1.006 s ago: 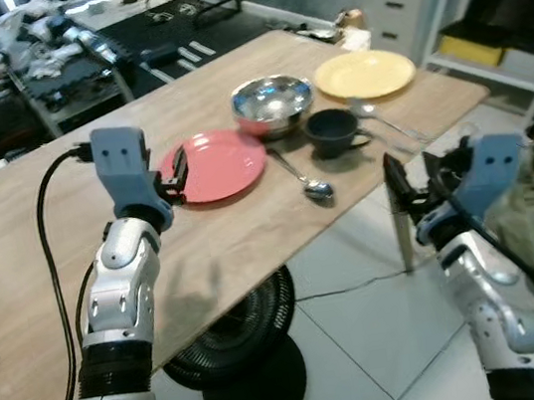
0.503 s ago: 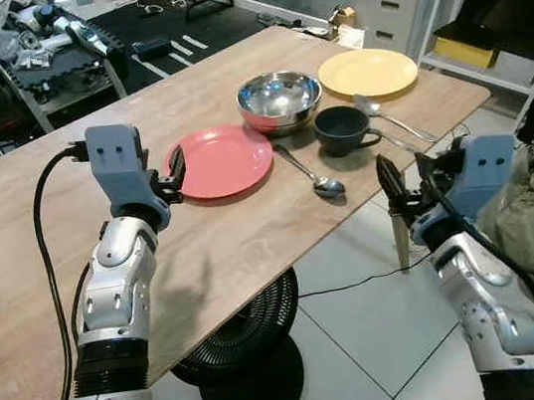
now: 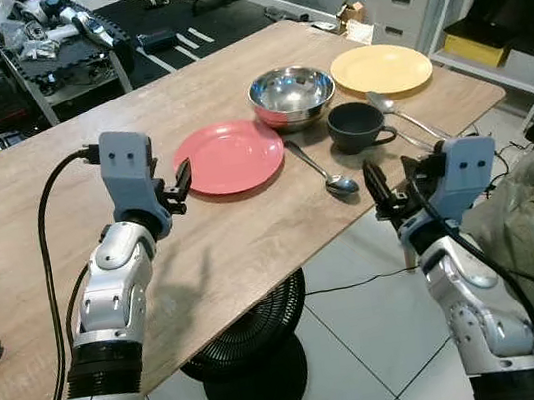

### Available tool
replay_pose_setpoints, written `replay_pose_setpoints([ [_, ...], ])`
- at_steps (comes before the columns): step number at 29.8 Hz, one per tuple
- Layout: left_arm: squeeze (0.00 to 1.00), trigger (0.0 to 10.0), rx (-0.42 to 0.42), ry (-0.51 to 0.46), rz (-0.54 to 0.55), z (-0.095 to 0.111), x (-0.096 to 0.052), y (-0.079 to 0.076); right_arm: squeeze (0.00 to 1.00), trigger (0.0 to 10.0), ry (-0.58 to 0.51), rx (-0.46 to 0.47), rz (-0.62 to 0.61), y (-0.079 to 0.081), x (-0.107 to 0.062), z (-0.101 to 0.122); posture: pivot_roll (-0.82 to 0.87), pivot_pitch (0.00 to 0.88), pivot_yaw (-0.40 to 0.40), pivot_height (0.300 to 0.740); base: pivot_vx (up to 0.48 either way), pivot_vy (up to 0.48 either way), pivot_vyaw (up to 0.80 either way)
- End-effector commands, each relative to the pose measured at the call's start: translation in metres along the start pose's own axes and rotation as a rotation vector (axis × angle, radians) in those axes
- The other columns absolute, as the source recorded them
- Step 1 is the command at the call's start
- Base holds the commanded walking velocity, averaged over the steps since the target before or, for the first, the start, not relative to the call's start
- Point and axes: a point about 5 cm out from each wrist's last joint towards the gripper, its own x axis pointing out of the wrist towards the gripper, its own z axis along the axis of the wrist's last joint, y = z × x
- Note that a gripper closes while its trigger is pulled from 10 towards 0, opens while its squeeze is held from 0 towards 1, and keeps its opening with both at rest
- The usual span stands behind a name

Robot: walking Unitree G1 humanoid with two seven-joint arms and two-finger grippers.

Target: Setting the table

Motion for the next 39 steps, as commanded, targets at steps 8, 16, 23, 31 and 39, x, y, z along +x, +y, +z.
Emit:
replay_pose_setpoints([
  [8,0.0,10.0,0.041,0.034,0.012,-0.01,-0.002,0.003,0.0,10.0,0.08,-0.074,-0.008,0.001,0.001,-0.013,-0.07,0.063,0.114,0.74,0.0,0.0,0.0],
  [16,0.0,10.0,0.116,-0.011,-0.052,0.0,-0.01,-0.005,0.0,10.0,0.184,-0.09,-0.013,0.009,0.024,-0.034,-0.02,0.067,0.089,0.74,0.0,0.0,0.0],
  [23,0.0,10.0,0.24,0.02,-0.347,0.005,-0.028,-0.027,0.0,10.0,0.335,0.028,-0.068,0.001,0.046,-0.054,0.05,0.077,0.065,0.74,0.0,0.0,0.0],
  [31,0.0,10.0,0.222,0.008,-0.336,0.014,-0.034,-0.026,0.0,10.0,0.312,0.095,-0.204,-0.013,0.052,-0.057,0.06,0.093,0.064,0.74,0.0,0.0,0.0],
  [39,0.0,10.0,0.211,0.026,-0.352,0.012,-0.036,-0.03,0.0,10.0,0.173,0.155,-0.155,-0.016,0.053,-0.04,0.05,0.105,0.074,0.74,0.0,0.0,0.0],
])
